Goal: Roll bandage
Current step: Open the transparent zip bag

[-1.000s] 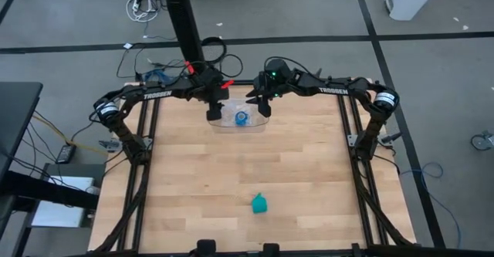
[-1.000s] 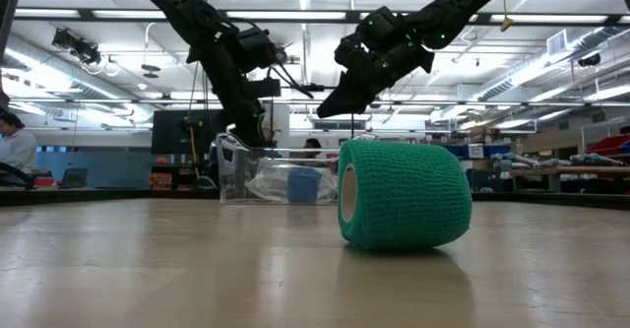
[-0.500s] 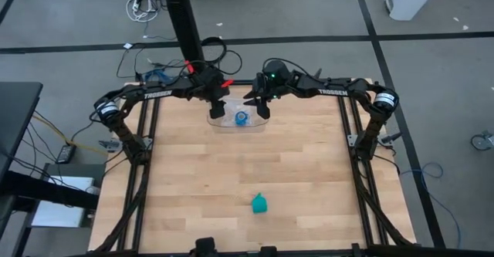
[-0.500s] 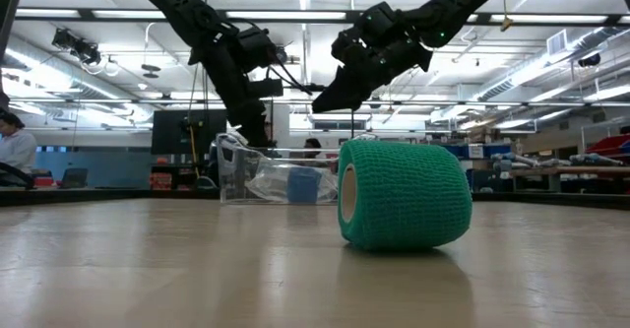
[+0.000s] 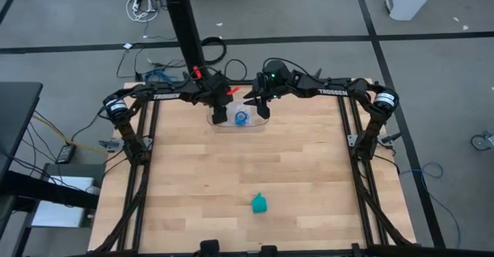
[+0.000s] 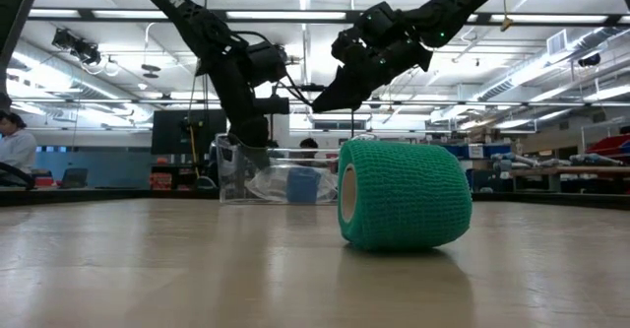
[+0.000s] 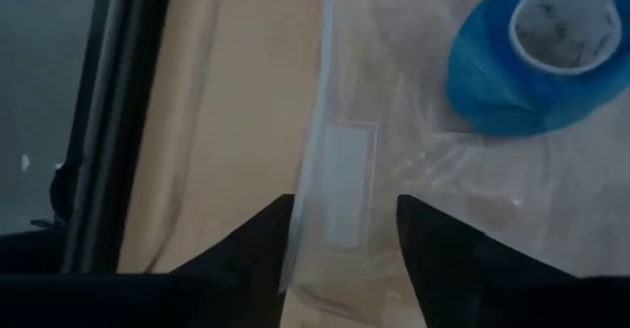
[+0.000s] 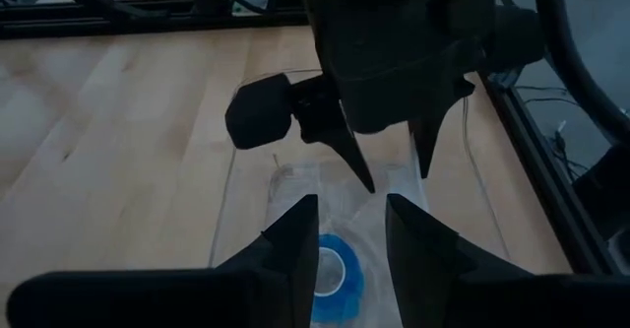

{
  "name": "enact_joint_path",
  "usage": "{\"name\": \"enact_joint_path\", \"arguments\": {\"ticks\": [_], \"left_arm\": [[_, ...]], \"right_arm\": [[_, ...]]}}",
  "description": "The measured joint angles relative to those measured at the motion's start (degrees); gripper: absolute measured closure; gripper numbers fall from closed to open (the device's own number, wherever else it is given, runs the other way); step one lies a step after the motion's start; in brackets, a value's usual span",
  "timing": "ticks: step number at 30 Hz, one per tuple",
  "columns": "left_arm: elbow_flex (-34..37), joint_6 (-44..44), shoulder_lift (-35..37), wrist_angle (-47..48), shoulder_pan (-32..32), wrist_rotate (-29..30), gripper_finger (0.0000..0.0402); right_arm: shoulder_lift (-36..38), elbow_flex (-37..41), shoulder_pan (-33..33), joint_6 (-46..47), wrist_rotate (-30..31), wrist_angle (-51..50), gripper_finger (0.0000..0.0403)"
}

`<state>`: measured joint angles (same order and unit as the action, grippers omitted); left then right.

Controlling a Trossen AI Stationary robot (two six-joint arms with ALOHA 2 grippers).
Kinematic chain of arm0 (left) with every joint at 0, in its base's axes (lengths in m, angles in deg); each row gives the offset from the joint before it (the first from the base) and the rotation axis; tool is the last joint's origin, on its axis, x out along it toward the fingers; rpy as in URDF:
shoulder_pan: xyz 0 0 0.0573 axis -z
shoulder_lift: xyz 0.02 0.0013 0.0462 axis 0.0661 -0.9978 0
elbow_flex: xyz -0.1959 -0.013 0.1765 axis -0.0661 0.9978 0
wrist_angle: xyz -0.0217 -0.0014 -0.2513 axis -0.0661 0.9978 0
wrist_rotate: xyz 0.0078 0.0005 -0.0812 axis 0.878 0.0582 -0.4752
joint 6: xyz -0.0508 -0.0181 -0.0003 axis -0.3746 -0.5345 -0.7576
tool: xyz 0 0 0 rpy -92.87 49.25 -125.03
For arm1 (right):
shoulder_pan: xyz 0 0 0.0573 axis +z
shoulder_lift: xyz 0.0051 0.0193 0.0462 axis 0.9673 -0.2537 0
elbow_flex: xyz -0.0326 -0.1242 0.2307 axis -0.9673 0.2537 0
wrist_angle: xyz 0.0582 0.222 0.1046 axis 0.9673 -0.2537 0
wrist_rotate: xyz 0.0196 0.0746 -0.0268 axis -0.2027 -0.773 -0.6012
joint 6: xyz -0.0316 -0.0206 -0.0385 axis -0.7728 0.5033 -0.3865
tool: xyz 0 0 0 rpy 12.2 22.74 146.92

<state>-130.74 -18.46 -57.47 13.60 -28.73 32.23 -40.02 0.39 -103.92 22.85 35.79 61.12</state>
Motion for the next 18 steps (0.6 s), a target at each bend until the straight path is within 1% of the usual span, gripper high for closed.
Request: {"name": "enact_joint_path", "arguments": {"ticks": [3,5,8,11,12,14,18], "left_arm": [[0.0,0.4,0.1,-0.6,0.1,0.3,0.0237],[0.0,0.5,0.1,-0.6,0.1,0.3,0.0261],[0.0,-0.2,0.1,-0.7,0.4,0.4,0.0314],[0.0,-1.7,0.1,-0.7,0.8,0.4,0.0380],[-0.1,-2.5,0.1,-0.6,0.8,0.4,0.0389],[-1.1,-3.7,0.1,1.2,0.8,0.5,0.0391],[-6.7,-4.0,1.1,9.1,0.8,0.9,0.0396]], "right_arm": [[0.0,0.0,0.0,0.0,0.0,0.0,0.0294],[0.0,0.0,0.0,-0.1,0.0,0.0,0.0294],[0.0,0.0,0.0,-0.2,0.0,0.0,0.0293],[0.0,0.0,0.0,-0.2,0.0,-0.1,0.0294],[0.0,0.0,0.0,-0.2,0.0,-0.4,0.0295],[0.5,0.0,-0.4,-0.4,0.0,-1.9,0.0298],[3.0,0.0,-1.7,-2.8,0.3,-7.2,0.0301]]}}
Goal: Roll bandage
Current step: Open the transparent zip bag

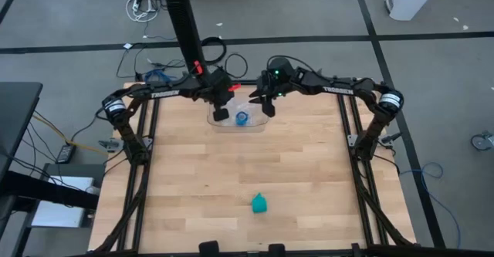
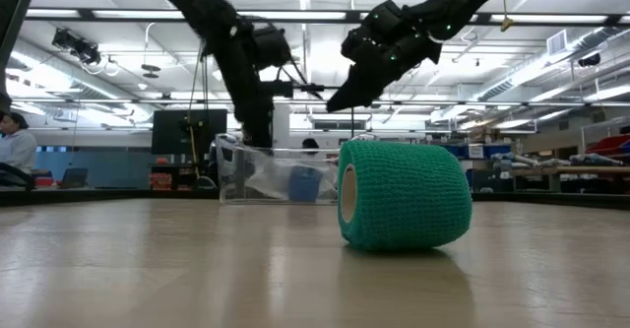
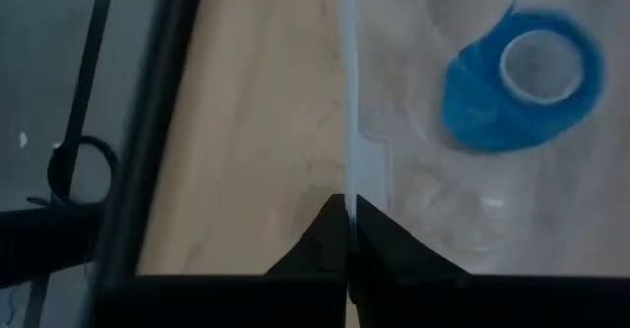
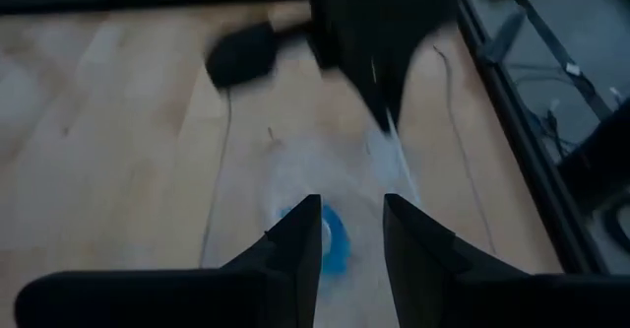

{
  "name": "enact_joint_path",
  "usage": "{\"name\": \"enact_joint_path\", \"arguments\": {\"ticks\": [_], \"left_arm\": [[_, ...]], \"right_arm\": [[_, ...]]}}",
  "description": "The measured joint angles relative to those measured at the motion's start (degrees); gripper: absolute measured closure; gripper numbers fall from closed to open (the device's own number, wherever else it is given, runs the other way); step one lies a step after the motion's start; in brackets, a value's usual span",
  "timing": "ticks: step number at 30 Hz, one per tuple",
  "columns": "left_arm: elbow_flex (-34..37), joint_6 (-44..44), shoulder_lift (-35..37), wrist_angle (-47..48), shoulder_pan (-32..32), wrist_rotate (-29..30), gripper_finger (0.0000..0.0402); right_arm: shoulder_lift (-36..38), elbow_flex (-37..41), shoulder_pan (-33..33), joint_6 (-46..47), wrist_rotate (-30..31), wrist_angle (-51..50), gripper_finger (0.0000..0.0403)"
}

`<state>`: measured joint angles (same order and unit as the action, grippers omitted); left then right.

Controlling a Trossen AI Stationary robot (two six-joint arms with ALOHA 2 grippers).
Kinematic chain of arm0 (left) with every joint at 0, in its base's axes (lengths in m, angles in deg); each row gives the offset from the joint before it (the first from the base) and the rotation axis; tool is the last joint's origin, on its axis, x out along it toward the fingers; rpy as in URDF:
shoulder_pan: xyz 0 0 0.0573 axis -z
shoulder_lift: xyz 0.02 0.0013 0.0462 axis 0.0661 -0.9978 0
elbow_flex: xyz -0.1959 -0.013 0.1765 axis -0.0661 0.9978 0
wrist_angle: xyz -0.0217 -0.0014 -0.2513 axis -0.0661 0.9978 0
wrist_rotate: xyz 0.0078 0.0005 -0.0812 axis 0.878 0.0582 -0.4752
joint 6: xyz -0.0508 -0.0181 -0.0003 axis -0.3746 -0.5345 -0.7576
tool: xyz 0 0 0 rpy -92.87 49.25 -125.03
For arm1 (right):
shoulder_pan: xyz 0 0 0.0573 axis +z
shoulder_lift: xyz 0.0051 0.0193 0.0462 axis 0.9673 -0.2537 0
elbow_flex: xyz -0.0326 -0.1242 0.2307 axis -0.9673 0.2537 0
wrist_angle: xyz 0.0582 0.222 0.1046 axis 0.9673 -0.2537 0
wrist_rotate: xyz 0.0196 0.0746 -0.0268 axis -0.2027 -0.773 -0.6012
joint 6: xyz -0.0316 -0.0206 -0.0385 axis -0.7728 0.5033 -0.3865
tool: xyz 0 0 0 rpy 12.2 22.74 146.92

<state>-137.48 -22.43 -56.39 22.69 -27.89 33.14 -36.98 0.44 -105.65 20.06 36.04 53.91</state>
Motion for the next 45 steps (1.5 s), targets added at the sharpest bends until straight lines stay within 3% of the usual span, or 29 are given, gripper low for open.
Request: {"name": "enact_joint_path", "arguments": {"ticks": [9,15,19,29,34,38,45], "left_arm": [[-12.3,6.8,7.5,10.5,1.5,0.5,0.0396],[-14.7,14.5,11.1,16.5,3.3,-2.9,0.0396],[-14.7,10.4,11.5,15.8,4.9,-3.5,0.0396],[-14.7,6.7,11.5,14.1,11.6,-0.1,0.0396],[-14.7,6.0,11.5,13.9,14.1,1.8,0.0396],[-14.7,5.0,11.5,14.2,15.3,2.0,0.0396],[-14.7,4.2,11.5,14.2,16.6,2.5,0.0396]], "right_arm": [[8.6,0.0,-0.2,-2.1,1.9,-5.6,0.0298],[15.1,-0.1,1.9,-5.6,1.7,-12.6,0.0297],[16.5,0.0,4.2,-4.0,2.1,-15.6,0.0296],[16.5,2.2,10.6,0.8,13.1,-16.9,0.0297],[16.5,3.2,12.9,1.9,14.2,-16.3,0.0300],[16.8,3.9,14.7,2.5,21.2,-16.1,0.0306],[17.4,3.9,16.9,2.0,22.1,-17.2,0.0327]]}}
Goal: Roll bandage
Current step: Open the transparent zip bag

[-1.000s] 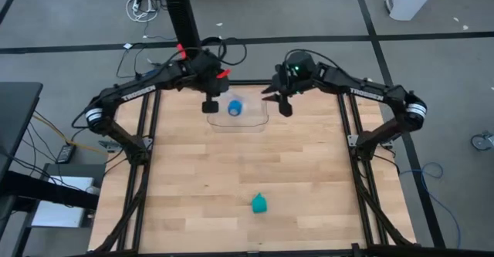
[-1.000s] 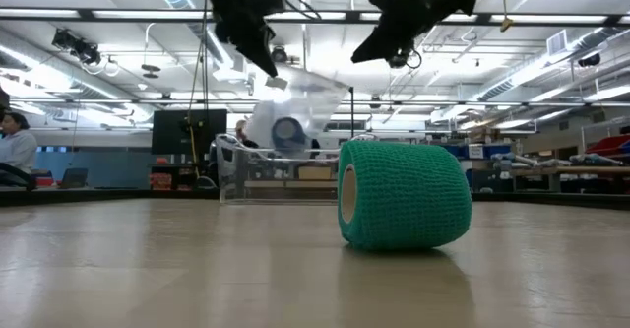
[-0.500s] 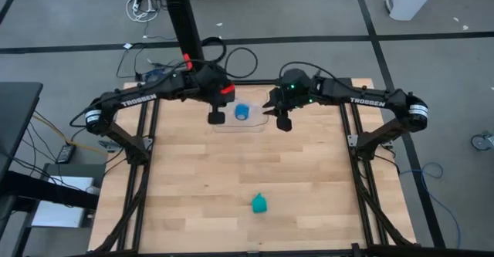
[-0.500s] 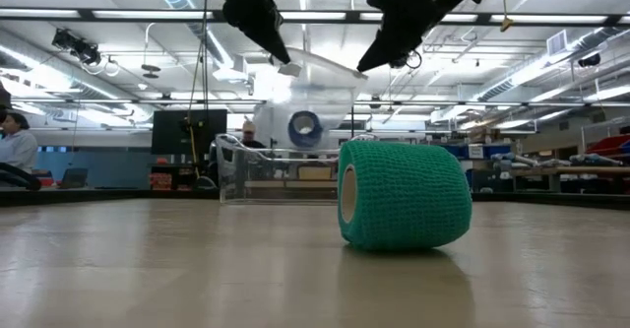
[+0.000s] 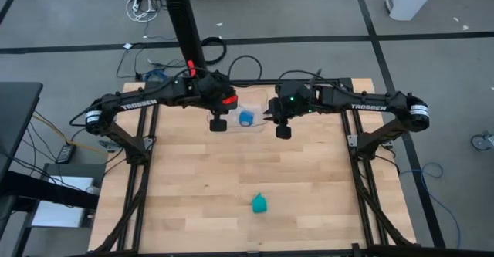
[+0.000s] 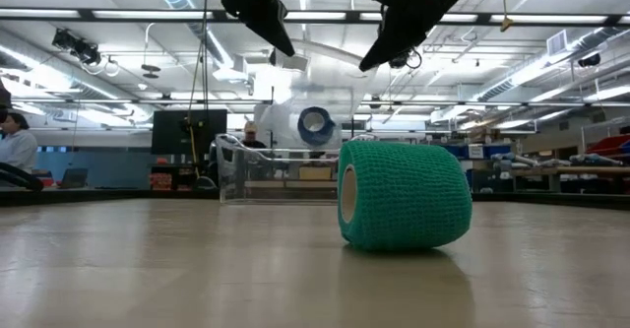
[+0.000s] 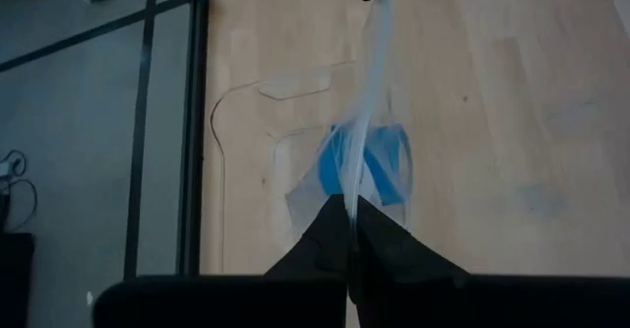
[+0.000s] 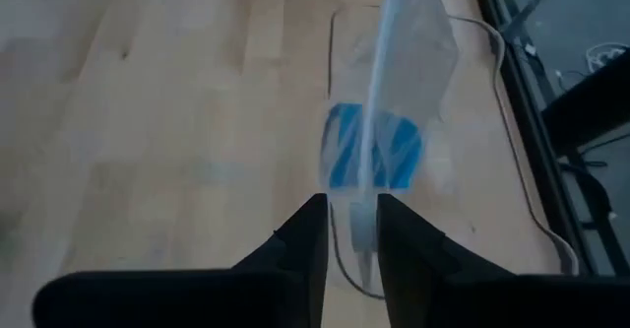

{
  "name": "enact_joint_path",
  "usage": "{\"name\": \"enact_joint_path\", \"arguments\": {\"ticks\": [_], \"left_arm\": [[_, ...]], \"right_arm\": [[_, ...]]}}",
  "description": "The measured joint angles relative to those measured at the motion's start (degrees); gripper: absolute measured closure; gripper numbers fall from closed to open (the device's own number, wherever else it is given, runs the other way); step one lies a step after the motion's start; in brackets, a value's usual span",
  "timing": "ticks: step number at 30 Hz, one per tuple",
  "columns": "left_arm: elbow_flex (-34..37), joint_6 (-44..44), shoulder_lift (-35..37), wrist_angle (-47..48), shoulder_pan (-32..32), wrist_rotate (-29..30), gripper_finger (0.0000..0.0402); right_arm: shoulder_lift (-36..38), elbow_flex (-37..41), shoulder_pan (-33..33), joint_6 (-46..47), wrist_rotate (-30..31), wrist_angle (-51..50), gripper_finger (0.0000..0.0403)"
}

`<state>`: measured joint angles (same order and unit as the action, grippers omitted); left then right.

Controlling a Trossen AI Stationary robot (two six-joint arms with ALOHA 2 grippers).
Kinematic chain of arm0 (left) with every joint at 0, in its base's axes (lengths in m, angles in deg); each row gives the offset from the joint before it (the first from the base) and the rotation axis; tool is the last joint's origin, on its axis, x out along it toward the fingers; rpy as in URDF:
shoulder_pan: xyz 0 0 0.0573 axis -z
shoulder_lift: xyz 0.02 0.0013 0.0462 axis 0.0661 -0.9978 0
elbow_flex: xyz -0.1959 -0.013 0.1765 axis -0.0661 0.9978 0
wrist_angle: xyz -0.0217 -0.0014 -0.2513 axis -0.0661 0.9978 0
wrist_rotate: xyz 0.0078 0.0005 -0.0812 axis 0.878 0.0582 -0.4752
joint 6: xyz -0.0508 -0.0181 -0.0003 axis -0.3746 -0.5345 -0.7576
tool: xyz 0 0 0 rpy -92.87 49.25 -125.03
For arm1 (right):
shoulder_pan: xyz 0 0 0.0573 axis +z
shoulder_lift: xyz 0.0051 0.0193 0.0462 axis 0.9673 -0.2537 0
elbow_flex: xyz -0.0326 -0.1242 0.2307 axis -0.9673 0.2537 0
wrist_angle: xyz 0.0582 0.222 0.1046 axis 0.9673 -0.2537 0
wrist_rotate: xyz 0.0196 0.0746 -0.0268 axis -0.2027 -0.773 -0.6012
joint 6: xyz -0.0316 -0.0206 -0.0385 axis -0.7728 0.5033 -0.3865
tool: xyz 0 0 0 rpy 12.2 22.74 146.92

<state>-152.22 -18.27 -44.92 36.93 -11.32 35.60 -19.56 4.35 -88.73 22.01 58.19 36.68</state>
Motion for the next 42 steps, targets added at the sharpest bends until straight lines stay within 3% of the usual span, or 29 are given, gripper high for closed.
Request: {"name": "enact_joint_path", "arguments": {"ticks": [6,11,19,25,28,32,39,42], "left_arm": [[0.0,-2.8,0.0,-0.7,1.0,0.2,0.0396],[0.0,-7.3,0.0,-3.5,3.0,3.0,0.0376],[-0.5,-4.2,0.0,-4.4,8.1,15.0,0.0246],[-0.5,-6.1,0.0,-4.1,13.7,15.9,0.0178],[-0.5,-5.3,0.0,-4.0,18.4,18.2,0.0175],[-0.5,-4.6,0.0,-4.0,24.5,25.5,0.0187],[-0.5,-11.2,0.0,-3.8,30.6,34.7,0.0203],[-0.5,-17.7,0.0,-3.4,32.7,37.5,0.0204]], "right_arm": [[0.0,0.0,0.7,1.7,-0.8,-0.4,0.0390],[0.0,0.0,1.0,8.2,-2.4,-3.7,0.0399],[0.1,2.7,5.1,19.8,-2.9,-4.8,0.0402],[0.3,3.0,6.7,29.8,-7.3,-3.2,0.0403],[0.4,3.0,6.4,34.5,-15.7,0.8,0.0403],[1.2,3.0,5.5,39.0,-24.6,8.3,0.0403],[3.2,3.0,3.0,43.0,-25.8,22.4,0.0403],[4.0,3.0,3.8,44.8,-25.9,23.2,0.0403]]}}
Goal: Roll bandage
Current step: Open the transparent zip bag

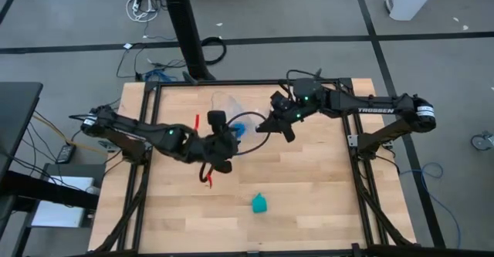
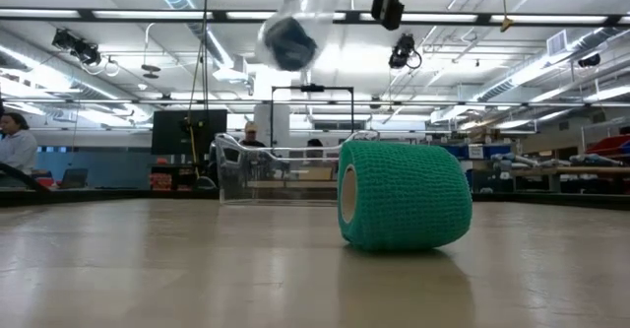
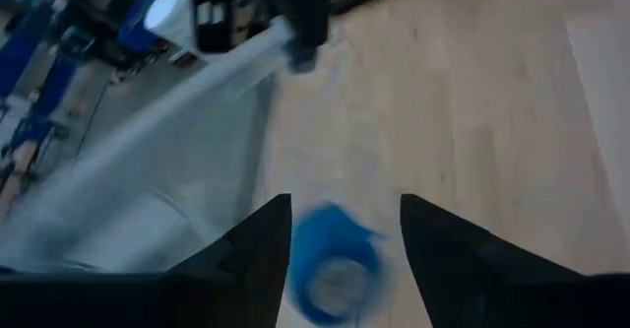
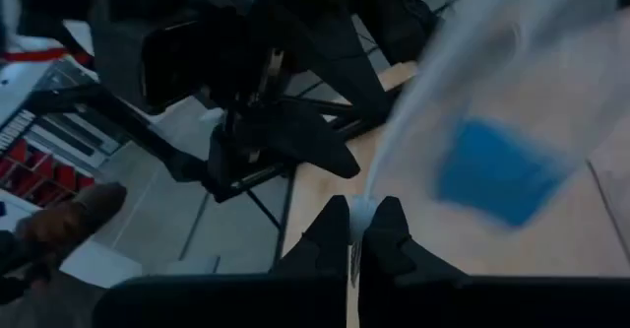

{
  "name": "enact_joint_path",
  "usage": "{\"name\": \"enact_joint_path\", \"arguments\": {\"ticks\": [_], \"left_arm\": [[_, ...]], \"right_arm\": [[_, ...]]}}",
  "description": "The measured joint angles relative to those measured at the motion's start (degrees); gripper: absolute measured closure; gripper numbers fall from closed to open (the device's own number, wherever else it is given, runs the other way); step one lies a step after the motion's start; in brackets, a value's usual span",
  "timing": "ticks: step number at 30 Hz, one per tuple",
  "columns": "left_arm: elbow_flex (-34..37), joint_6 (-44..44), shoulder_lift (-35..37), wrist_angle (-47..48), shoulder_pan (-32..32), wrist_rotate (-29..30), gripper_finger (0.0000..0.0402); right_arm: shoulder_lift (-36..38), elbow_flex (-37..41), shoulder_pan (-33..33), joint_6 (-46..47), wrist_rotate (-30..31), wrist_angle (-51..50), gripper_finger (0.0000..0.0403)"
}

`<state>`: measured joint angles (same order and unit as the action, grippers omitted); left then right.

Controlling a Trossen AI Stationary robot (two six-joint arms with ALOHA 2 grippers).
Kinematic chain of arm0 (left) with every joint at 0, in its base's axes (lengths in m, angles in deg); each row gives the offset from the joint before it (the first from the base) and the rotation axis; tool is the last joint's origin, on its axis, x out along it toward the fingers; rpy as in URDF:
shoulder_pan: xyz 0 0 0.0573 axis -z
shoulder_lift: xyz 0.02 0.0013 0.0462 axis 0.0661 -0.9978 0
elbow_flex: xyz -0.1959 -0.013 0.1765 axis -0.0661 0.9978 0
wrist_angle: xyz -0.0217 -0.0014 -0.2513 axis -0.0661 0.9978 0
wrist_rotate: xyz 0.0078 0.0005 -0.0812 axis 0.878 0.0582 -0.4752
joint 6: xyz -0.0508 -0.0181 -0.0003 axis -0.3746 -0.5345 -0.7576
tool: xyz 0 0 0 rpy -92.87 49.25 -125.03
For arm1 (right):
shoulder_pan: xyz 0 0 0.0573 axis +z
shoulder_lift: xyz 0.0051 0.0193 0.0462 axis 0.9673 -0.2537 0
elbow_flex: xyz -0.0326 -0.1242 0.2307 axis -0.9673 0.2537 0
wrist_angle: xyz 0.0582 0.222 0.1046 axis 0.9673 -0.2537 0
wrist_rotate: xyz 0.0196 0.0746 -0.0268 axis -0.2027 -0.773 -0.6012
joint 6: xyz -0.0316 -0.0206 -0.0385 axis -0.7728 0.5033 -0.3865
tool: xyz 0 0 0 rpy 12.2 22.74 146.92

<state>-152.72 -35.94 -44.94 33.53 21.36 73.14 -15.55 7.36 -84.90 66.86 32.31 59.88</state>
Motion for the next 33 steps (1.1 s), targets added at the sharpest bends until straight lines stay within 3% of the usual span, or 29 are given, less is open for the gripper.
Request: {"name": "enact_joint_path", "arguments": {"ticks": [3,8,14,19,23,33], "left_arm": [[0.0,-7.3,0.0,0.0,1.8,3.5,0.0204],[0.0,-17.3,-0.2,-0.1,4.1,9.7,0.0205],[0.0,-27.4,-3.3,-1.0,6.7,10.0,0.0205],[0.0,-30.6,-7.4,-5.0,8.1,12.3,0.0205],[0.0,-31.1,-9.5,-6.5,8.2,14.8,0.0205],[0.0,-30.5,-10.1,-6.7,9.9,26.7,0.0205]], "right_arm": [[0.9,0.0,2.5,0.2,3.7,-1.4,0.0403],[0.6,0.0,7.3,3.8,17.7,-3.0,0.0403],[-1.4,0.0,13.9,8.8,30.6,-1.1,0.0403],[-3.6,0.1,19.2,9.7,41.6,3.7,0.0403],[-4.8,0.0,21.6,10.8,44.0,8.9,0.0403],[-5.9,0.0,24.6,11.7,50.0,10.5,0.0403]]}}
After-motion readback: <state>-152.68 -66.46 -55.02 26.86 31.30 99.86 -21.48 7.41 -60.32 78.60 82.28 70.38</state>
